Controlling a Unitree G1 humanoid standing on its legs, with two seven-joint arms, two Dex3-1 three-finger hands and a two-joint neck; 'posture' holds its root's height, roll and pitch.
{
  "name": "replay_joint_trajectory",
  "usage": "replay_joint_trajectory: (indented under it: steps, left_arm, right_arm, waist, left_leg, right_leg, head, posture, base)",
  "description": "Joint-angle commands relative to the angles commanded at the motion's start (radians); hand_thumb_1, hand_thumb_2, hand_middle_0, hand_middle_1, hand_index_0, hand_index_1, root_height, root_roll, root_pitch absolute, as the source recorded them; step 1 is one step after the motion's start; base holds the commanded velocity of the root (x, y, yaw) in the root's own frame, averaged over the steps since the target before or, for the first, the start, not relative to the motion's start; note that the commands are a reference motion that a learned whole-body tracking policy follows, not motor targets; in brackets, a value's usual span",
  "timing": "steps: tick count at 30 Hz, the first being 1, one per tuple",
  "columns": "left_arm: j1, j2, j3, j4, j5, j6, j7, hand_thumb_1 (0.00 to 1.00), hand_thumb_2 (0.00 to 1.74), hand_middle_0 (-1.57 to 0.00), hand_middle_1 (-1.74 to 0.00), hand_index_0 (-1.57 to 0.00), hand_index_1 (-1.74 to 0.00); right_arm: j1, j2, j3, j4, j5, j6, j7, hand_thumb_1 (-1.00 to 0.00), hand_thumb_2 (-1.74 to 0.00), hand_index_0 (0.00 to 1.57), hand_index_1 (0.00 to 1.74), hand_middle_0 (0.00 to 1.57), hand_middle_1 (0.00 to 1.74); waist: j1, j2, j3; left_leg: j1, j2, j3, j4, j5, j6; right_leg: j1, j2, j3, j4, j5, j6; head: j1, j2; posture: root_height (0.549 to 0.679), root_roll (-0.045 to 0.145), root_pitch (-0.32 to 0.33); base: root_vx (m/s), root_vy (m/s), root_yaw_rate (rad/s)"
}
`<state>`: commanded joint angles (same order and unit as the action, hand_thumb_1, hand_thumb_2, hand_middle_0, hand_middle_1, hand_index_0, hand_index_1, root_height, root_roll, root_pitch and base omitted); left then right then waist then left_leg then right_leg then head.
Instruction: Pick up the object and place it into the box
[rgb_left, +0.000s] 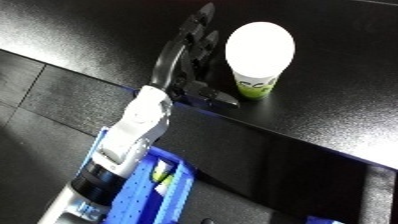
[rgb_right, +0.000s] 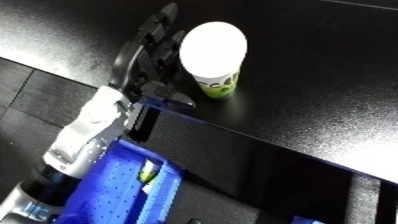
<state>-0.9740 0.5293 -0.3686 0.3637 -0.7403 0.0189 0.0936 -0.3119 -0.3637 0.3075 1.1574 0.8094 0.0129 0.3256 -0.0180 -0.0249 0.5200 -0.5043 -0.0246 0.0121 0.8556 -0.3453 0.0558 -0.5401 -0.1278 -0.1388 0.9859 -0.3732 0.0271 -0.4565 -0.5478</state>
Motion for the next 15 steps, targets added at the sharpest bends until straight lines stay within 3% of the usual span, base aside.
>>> replay_joint_trajectory:
  steps: [7,15]
  left_arm:
    - [-0.086,-0.041,-0.051,0.075,-0.02,-0.002,-0.01,0.0,0.0,0.0,0.0,0.0,0.0]
    - [-0.149,-0.063,-0.085,0.102,-0.022,-0.012,-0.038,0.4,0.7,-0.63,-0.7,-0.63,-0.7]
  right_arm:
    - [-0.027,0.004,0.012,0.01,0.01,0.006,-0.003,0.0,0.0,0.0,0.0,0.0,0.0]
    - [-0.038,0.004,0.018,0.02,0.013,0.012,-0.002,0.0,0.0,0.0,0.0,0.0,0.0]
  waist:
    - [-0.022,-0.008,0.0]
    - [-0.039,-0.009,0.0]
  left_leg:
    - [-0.015,0.009,0.009,0.004,-0.001,0.0005]
    - [-0.017,0.016,0.015,0.006,-0.003,0.0003]
  right_leg:
    - [-0.024,0.0031,0.009,0.0,0.009,0.0052]
    - [-0.032,0.0034,0.016,-0.002,0.014,0.0072]
  head:
    - [-0.006,0.011]
    - [-0.02,0.004]
  posture:
    - [0.609,0.017,-0.017]
    - [0.609,0.019,-0.015]
  base:
    - [-0.025,-0.002,-0.062]
    - [-0.009,0.001,-0.034]
